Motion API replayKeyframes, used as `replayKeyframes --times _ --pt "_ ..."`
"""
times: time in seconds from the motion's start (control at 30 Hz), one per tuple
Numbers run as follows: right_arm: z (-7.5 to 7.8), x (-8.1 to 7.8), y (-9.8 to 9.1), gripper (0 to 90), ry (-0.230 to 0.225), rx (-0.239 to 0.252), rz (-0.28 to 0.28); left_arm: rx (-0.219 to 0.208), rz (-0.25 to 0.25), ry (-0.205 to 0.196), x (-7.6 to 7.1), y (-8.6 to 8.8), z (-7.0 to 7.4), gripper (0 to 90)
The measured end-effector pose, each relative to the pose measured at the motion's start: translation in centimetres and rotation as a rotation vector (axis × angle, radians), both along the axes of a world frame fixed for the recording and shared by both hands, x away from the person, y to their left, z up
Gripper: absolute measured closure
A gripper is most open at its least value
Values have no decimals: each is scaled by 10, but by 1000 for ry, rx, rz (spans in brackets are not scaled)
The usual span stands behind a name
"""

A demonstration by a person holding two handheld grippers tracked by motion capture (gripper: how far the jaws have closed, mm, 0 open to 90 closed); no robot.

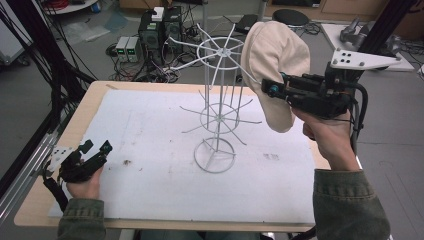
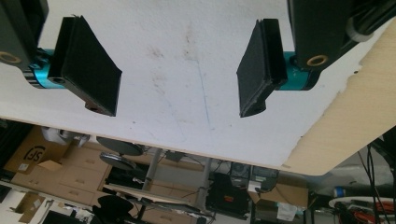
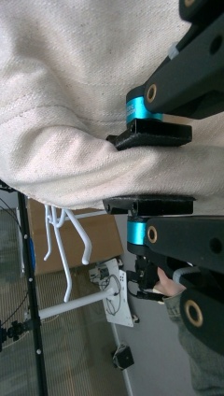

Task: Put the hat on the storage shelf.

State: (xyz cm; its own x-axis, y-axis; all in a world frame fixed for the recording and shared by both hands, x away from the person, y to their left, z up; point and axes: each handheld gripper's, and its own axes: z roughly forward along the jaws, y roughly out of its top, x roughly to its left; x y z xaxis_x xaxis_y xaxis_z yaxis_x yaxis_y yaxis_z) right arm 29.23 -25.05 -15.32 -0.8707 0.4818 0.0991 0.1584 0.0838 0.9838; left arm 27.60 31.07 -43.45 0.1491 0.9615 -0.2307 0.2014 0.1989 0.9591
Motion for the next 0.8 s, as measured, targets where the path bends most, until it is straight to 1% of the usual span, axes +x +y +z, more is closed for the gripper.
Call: replayKeyframes --times 0.17,0.27,0.33,0.57,0.8 --pt "0 0 -1 677 5 -1 -5 2 -1 0 0 0 0 303" --pt "0 -2 0 631 -19 -20 -22 3 -1 0 0 0 0 303" --pt "0 -2 0 613 -21 -20 -19 1 -1 -1 0 0 0 303" --pt "-2 -2 -1 541 -14 -24 -51 10 7 -6 -1 0 1 303" --pt "-5 -2 -2 502 -7 -14 -66 25 16 -19 -2 0 2 303"
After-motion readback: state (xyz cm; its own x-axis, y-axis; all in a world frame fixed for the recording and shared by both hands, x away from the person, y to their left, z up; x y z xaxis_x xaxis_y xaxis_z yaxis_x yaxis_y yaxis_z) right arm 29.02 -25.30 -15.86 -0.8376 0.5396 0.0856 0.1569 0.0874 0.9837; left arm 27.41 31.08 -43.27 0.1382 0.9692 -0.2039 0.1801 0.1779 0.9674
